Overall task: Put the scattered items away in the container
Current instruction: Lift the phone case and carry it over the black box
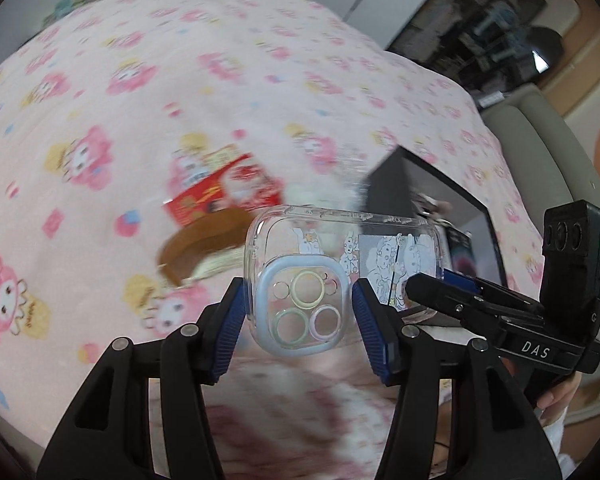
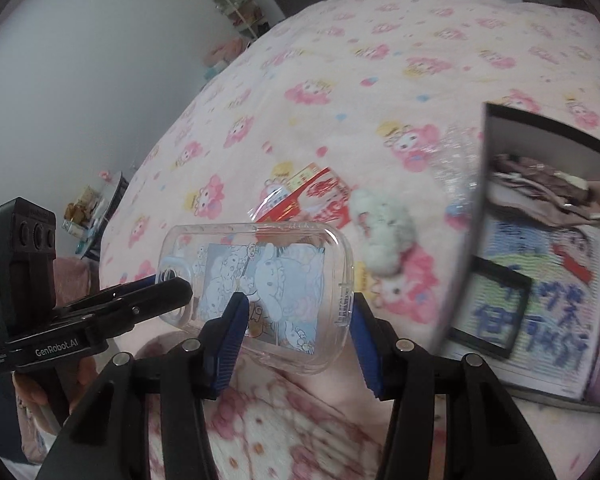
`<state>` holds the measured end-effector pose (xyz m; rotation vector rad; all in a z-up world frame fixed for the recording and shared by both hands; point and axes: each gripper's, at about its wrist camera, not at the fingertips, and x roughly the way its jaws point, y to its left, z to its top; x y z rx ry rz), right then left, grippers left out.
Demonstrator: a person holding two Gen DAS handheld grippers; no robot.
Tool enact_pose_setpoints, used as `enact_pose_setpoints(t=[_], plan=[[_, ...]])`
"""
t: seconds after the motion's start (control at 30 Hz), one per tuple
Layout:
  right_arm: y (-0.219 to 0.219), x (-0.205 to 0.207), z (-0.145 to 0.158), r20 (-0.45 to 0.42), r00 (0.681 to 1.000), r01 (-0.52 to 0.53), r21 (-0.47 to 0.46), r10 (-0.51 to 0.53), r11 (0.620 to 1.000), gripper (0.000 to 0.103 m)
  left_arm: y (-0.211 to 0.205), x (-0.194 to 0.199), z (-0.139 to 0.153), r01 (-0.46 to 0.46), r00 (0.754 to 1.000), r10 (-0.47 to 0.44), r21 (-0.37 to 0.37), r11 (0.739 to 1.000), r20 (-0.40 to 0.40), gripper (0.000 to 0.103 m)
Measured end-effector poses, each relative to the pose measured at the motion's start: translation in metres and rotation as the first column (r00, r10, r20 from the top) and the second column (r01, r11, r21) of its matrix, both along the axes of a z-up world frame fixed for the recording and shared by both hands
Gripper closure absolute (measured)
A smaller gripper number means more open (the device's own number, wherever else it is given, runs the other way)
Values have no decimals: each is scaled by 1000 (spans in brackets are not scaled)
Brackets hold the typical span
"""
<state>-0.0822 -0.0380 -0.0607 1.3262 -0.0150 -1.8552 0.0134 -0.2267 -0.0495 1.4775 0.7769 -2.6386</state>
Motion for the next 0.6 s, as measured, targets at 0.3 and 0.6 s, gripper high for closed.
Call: enact_pose_setpoints(t=[0.3, 0.6], plan=[[122, -40, 18, -87, 986, 142, -6, -142, 990, 56, 116, -82, 19, 203, 977, -201, 31, 979, -69, 49], [212, -115, -12, -93, 951, 300, 68, -294, 951, 57, 210, -202, -28, 407, 911, -407, 14, 913, 74, 47]])
